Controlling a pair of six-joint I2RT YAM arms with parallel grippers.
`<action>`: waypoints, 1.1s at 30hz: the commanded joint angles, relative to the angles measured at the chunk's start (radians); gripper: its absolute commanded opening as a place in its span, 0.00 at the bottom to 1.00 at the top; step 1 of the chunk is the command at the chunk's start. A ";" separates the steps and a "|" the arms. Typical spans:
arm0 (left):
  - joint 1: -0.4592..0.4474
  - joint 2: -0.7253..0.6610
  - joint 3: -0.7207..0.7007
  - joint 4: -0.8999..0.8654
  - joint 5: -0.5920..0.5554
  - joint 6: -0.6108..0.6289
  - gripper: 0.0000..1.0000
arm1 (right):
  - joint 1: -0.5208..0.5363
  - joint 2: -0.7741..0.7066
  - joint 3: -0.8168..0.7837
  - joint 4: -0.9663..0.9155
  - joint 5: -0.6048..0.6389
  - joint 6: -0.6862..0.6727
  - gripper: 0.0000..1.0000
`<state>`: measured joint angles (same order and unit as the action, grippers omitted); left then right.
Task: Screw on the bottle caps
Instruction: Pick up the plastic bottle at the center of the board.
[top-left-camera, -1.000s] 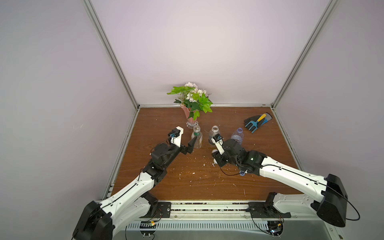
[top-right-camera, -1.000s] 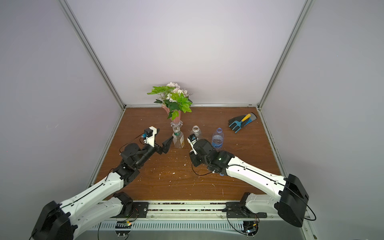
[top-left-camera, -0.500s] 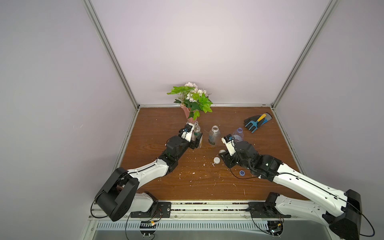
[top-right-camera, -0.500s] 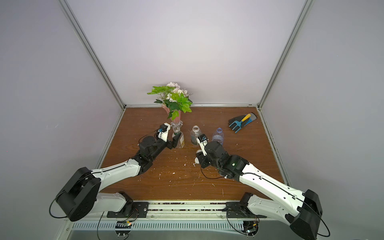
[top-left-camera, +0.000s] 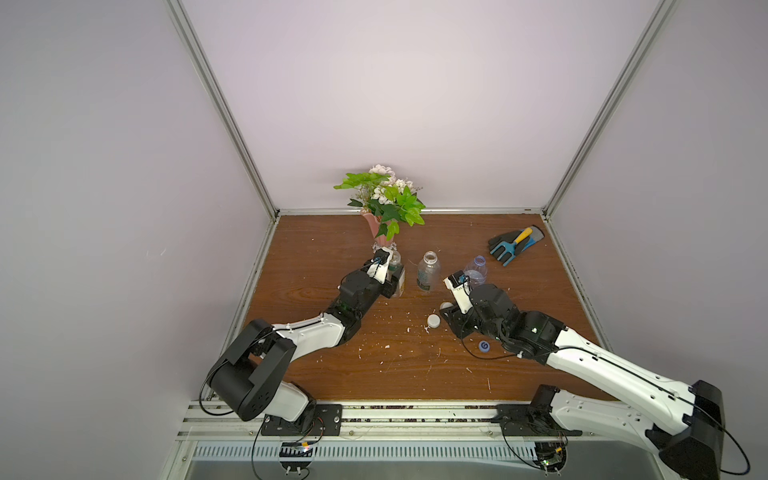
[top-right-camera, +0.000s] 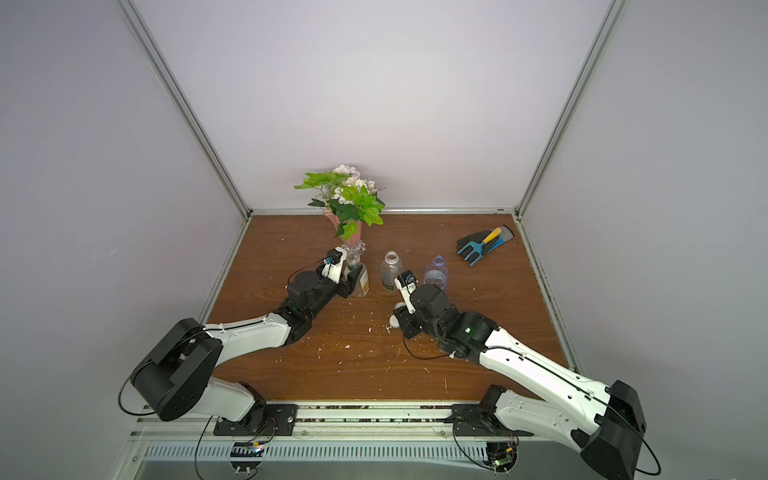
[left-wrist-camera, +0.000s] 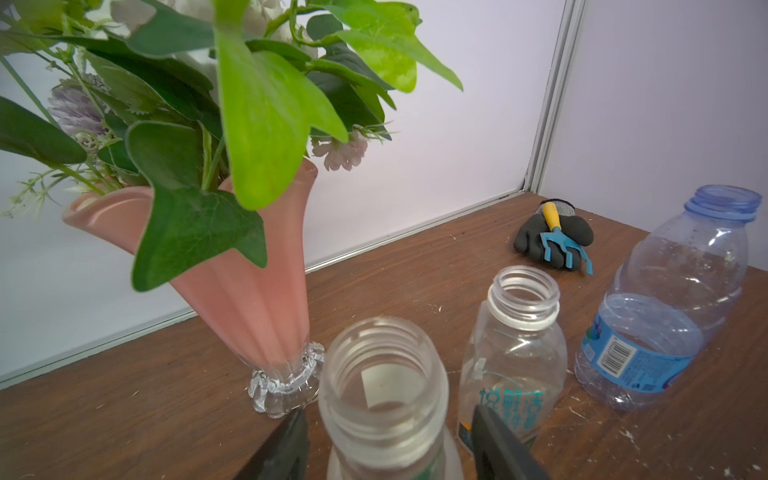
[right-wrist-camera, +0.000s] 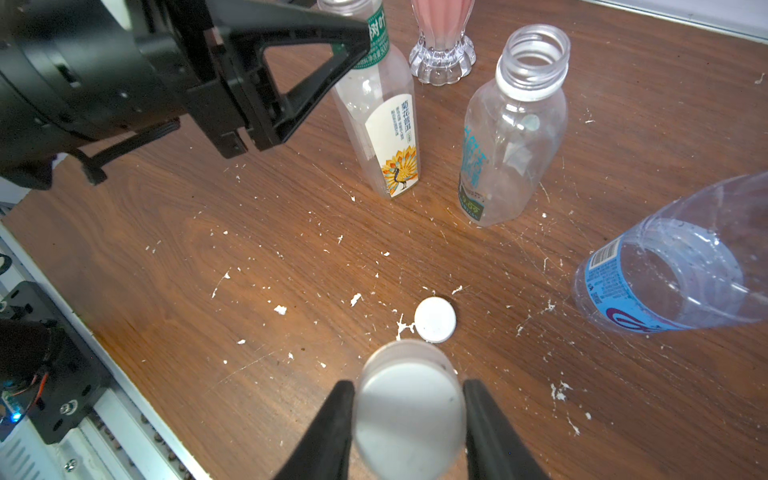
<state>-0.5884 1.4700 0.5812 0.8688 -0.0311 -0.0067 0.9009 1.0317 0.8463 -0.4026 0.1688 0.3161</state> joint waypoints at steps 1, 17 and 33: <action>-0.010 0.013 0.031 0.037 -0.002 0.009 0.58 | -0.005 -0.007 -0.004 -0.002 -0.011 0.017 0.39; -0.010 -0.045 -0.036 0.039 0.028 0.007 0.25 | -0.004 -0.001 0.014 -0.011 -0.024 0.021 0.39; -0.156 -0.395 -0.227 -0.104 0.042 -0.106 0.18 | -0.004 0.046 0.213 -0.118 -0.103 -0.080 0.39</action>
<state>-0.6907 1.1248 0.3687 0.8238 0.0311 -0.1009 0.9005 1.0737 0.9920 -0.4889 0.1013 0.2760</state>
